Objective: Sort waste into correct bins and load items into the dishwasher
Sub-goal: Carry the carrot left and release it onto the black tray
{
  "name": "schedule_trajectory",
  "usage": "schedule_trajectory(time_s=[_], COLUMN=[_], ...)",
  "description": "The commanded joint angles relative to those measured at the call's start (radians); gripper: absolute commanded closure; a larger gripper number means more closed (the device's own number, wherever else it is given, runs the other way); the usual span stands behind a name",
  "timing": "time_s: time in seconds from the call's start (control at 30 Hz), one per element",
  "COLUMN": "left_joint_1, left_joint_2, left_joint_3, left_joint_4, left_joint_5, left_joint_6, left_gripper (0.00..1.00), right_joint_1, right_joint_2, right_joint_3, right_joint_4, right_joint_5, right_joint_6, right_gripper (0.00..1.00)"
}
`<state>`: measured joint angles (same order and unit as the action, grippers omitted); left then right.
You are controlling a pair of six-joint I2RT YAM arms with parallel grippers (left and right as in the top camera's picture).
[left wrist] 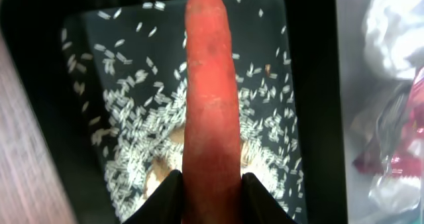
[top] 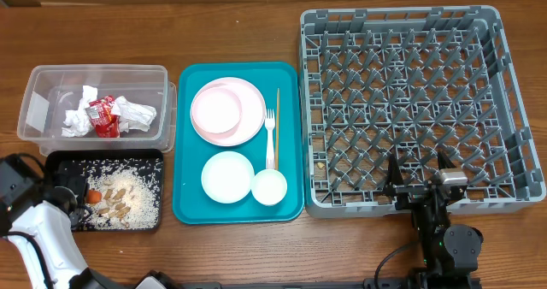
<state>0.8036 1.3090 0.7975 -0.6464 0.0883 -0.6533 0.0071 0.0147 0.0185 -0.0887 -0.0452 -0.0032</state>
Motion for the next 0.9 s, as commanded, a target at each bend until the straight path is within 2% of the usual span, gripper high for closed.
schedule_trajectory(time_s=[0.0, 0.13, 0.37, 0.53, 0.7, 0.87], left_joint_1=[0.009, 0.008, 0.008, 0.008, 0.009, 0.009], left_joint_2=[-0.008, 0.016, 0.126, 0.16, 0.159, 0.145], left_joint_3=[-0.057, -0.1, -0.105, -0.105, -0.073, -0.022], left_joint_4=[0.063, 0.15, 0.29, 0.335, 0.34, 0.307], left_joint_5=[0.043, 0.058, 0.143, 0.192, 0.233, 0.311], left_joint_6=[-0.05, -0.118, -0.118, -0.121, -0.097, -0.083], left_gripper=[0.96, 0.96, 0.9, 0.91, 0.31, 0.16], right_joint_1=[-0.003, -0.003, -0.003, -0.003, -0.004, -0.003], right_joint_2=[-0.011, -0.011, -0.011, -0.011, -0.011, -0.011], right_joint_3=[-0.011, -0.011, -0.011, -0.011, -0.011, -0.011], right_joint_4=[0.008, 0.008, 0.008, 0.008, 0.008, 0.008], right_joint_5=[-0.001, -0.001, -0.001, -0.001, -0.001, -0.001], right_joint_6=[0.003, 0.003, 0.003, 0.003, 0.003, 0.003], right_gripper=[0.0, 0.0, 0.0, 0.0, 0.0, 0.0])
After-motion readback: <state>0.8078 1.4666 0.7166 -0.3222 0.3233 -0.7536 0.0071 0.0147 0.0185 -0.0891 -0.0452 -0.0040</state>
